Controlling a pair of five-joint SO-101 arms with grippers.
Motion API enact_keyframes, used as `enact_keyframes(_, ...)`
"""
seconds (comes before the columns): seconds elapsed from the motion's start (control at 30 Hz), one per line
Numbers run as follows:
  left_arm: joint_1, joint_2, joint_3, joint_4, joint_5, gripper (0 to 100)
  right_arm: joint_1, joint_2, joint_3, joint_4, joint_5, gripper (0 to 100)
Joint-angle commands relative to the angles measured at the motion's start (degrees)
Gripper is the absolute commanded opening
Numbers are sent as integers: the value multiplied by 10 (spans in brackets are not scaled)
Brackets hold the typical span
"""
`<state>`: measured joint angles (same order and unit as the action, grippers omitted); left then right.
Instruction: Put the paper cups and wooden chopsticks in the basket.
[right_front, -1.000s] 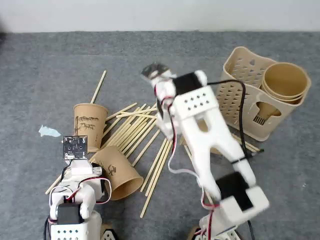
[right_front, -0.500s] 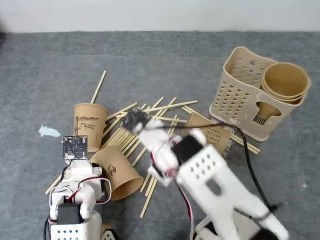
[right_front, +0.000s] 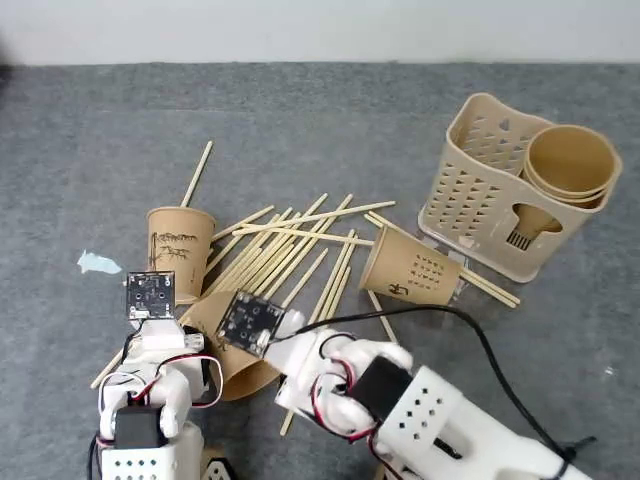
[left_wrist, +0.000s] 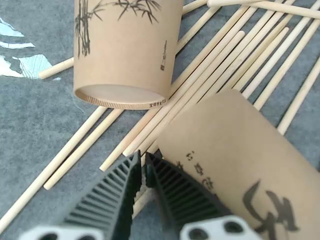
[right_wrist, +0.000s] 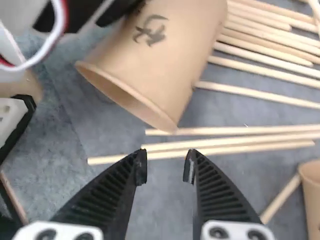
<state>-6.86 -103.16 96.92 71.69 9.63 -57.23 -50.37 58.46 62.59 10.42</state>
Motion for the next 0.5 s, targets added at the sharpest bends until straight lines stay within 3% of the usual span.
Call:
enact_keyframes(0.0,2,-6,-5,3,3,14,-8,-19,11,-54,-7,143)
enact_keyframes(0.33,2,-6,-5,3,3,14,-6,-19,84,-202,-7,138)
enact_keyframes(0.47,2,-6,-5,3,3,14,-5,-24,85,-203,-6,21)
